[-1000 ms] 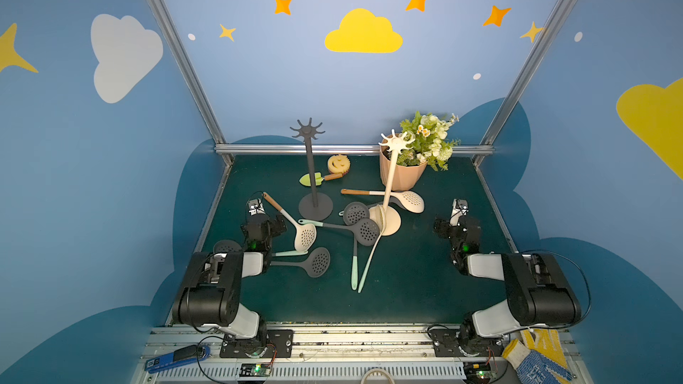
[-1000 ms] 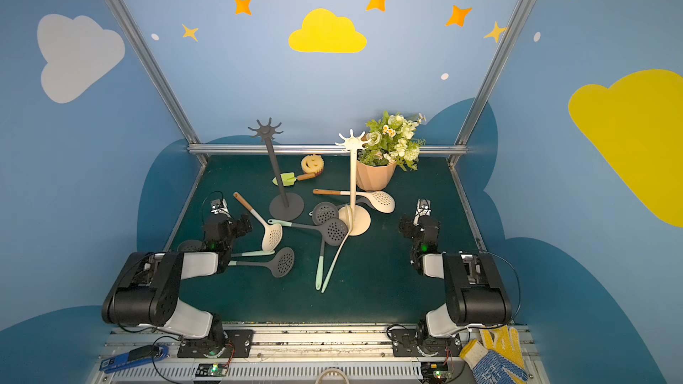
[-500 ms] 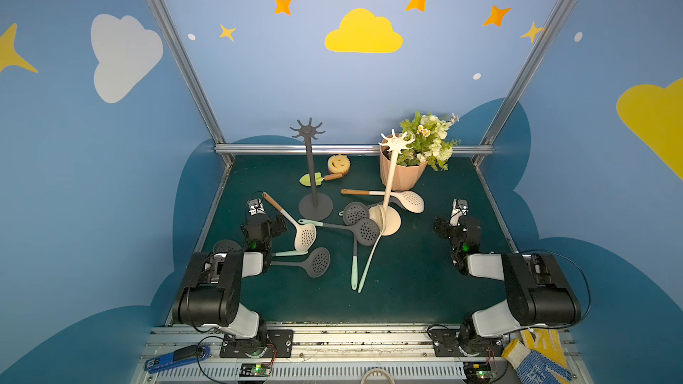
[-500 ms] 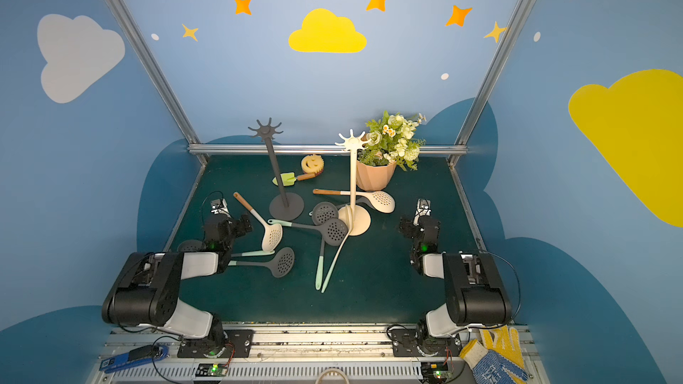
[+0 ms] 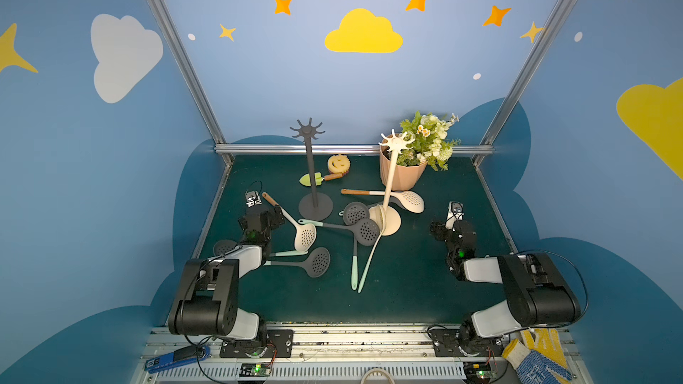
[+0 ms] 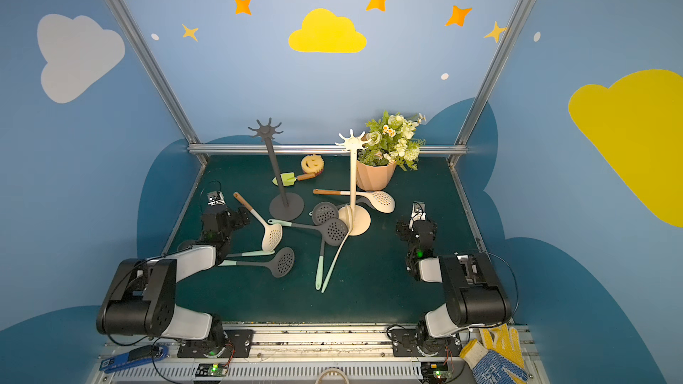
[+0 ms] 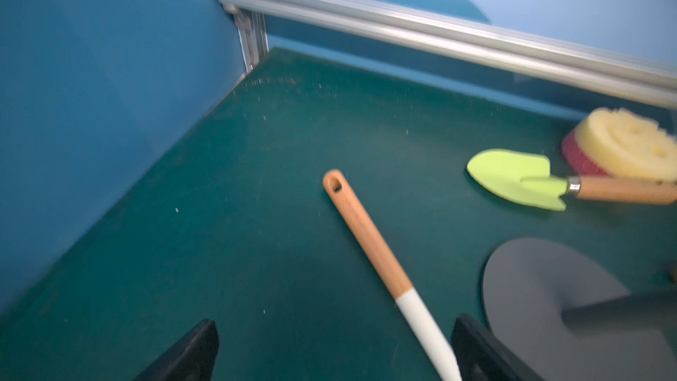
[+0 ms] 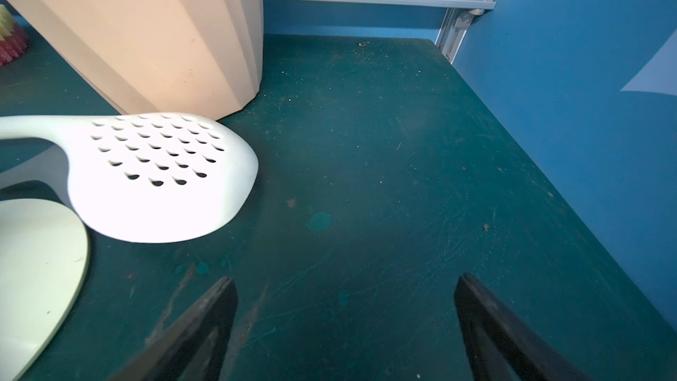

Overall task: Hang the skimmer on the kitchen utensil rack
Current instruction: Pick up the skimmer from the center of the board.

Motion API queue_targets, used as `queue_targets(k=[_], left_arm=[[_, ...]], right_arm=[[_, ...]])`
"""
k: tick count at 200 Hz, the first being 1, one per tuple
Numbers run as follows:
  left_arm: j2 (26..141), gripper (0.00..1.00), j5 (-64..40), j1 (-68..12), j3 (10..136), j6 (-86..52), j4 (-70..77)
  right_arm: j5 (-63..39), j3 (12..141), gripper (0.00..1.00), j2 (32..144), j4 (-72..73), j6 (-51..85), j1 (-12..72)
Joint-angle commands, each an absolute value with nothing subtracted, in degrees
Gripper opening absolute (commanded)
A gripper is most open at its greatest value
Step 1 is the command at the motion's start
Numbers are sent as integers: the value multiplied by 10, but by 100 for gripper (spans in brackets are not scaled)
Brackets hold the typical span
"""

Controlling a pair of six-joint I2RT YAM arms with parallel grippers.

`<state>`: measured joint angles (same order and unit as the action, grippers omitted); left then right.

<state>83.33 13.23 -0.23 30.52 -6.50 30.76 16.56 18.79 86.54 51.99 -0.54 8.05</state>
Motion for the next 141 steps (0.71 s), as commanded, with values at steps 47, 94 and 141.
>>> queue_targets(k=[47, 94, 141], left_arm=[[808, 100, 234, -58, 400, -123, 84], [773, 100, 245, -97, 463, -197, -73], [735, 100, 209, -130, 500, -268, -214]], right_arm=[[177, 165, 92, 843, 567, -13, 85], [201, 161, 92, 738, 480, -17, 101], [228, 173, 92, 597, 329, 34, 143]])
